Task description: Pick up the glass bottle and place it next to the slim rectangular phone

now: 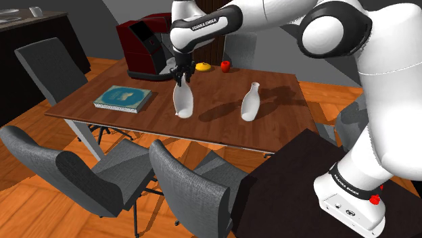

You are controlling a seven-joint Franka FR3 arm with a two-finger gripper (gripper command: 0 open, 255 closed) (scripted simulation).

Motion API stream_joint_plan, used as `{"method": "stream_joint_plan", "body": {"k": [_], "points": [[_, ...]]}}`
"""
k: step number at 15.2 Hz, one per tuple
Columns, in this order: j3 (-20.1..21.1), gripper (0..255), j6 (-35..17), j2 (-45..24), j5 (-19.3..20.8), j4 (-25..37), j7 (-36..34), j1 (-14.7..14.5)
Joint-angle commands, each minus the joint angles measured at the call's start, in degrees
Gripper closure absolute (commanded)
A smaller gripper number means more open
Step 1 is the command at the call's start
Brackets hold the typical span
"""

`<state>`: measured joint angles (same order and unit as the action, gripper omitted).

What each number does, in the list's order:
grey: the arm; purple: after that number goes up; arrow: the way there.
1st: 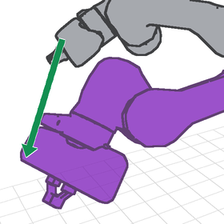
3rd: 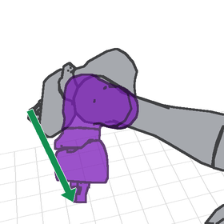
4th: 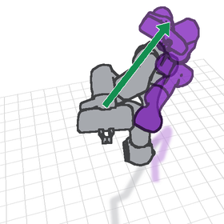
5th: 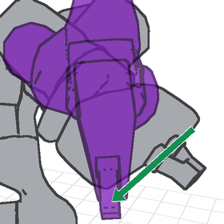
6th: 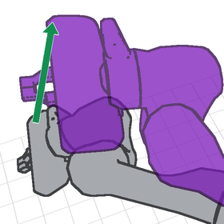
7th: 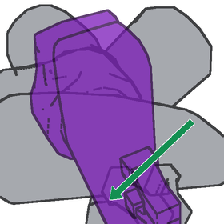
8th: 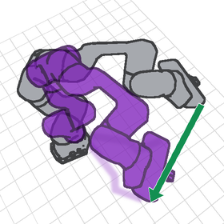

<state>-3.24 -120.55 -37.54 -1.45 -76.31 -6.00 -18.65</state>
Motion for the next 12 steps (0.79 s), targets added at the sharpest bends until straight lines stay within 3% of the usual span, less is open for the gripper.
{"method": "stream_joint_plan", "body": {"k": [1, 3, 12], "points": [[0.23, 255, 1.93, -5.41, 0.06, 7.38, -1.14, -0.68], [0.39, 255, 5.05, -11.38, 0.10, 16.46, -2.04, -1.16], [0.44, 255, -0.20, -13.72, 0.01, 13.56, -2.03, -1.19]]}}
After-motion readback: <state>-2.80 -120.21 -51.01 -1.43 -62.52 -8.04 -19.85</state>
